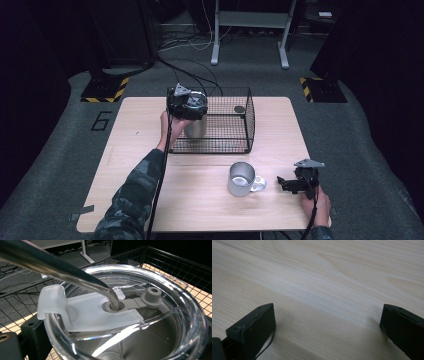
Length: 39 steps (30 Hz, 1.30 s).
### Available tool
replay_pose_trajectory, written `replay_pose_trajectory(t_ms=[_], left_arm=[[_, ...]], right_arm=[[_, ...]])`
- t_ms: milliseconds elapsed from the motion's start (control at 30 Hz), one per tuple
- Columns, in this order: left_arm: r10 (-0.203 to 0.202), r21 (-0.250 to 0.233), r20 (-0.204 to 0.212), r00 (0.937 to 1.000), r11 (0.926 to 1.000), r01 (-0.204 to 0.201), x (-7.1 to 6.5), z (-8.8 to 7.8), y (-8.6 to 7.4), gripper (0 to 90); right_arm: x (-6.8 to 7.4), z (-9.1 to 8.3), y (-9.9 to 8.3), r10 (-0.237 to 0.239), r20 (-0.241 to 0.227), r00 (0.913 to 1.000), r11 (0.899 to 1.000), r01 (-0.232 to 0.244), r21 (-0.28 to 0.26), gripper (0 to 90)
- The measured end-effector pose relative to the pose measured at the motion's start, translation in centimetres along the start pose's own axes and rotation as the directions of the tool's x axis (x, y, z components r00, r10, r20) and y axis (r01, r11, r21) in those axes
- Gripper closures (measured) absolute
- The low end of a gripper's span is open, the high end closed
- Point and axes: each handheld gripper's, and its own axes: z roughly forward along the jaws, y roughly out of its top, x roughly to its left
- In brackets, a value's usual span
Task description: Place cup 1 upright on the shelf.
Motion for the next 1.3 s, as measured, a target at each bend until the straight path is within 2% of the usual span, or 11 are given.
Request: replay_pose_trajectory(t_ms=[700,967,1300], left_arm=[[-0.019,0.033,-0.040,0.9990,0.9992,0.021,0.5,1.3,-1.3,3.7],[-0.024,0.056,-0.042,0.9988,0.9981,0.026,0.5,1.6,-1.8,3.7],[-0.031,0.045,-0.041,0.9987,0.9984,0.033,0.4,1.6,-2.3,3.7]], right_arm=[[0.0,0.0,0.0,0.000,0.000,1.0000,1.000,0.000,0.000,0.0],[0.0,0.0,0.0,0.000,0.000,1.0000,1.000,0.000,0.000,0.0],[0.0,0.0,0.0,-0.001,0.000,1.0000,1.000,0.001,0.001,0.0]])
